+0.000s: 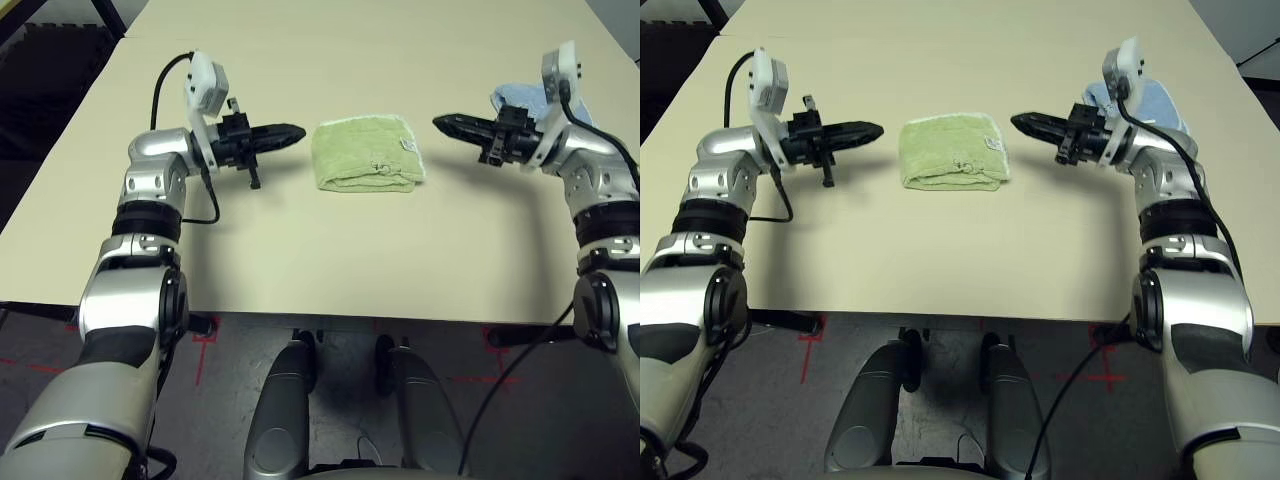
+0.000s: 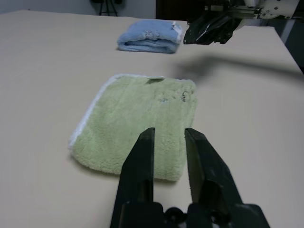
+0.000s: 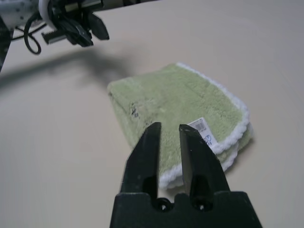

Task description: Fold the towel and set it aside.

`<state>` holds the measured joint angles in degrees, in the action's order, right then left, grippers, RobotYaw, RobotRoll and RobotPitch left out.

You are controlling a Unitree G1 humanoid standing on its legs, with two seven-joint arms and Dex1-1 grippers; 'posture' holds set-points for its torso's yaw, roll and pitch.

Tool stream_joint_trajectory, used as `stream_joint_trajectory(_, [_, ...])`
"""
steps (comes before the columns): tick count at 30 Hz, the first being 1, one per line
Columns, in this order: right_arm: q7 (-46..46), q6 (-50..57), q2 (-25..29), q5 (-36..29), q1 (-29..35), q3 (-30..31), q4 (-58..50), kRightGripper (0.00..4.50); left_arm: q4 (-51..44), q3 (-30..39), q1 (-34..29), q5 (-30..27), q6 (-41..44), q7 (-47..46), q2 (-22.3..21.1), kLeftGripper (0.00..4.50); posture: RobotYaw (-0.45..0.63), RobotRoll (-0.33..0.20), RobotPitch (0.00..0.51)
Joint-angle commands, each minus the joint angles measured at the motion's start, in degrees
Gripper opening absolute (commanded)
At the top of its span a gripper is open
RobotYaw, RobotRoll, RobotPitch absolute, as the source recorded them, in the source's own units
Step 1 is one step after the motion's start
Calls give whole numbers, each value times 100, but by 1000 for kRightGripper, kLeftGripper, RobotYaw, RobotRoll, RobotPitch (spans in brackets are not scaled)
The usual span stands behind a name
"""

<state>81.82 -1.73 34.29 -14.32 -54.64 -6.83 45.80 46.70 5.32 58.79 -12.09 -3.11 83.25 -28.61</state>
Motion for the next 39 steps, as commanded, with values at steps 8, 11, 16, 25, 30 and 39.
stream_joint_trajectory(8, [767,-1253,864,461,419,396,234,4477,-195,-296,-337,8,-628,451,-247,4500,46,0,237])
stream_joint_trajectory(11, [753,-1285,958,436,438,370,328,4477,-137,-319,-333,7,-665,471,-289,4500,44,0,234])
stream_joint_trajectory(16, [651,-1024,946,240,490,240,237,4477,75,-303,-283,12,-750,514,-337,4500,35,0,230])
stream_joint_trajectory(25, [376,-487,833,-110,661,96,-188,4477,382,-215,127,-89,374,92,-323,4500,31,0,232])
stream_joint_trajectory(30, [291,-363,799,-202,804,72,-490,4477,952,-37,856,-118,3483,-1386,-337,4500,24,0,235])
stream_joint_trajectory(39, [152,-164,834,-347,944,47,-849,4477,1483,246,1533,-417,5971,-2123,-113,4500,2,0,249])
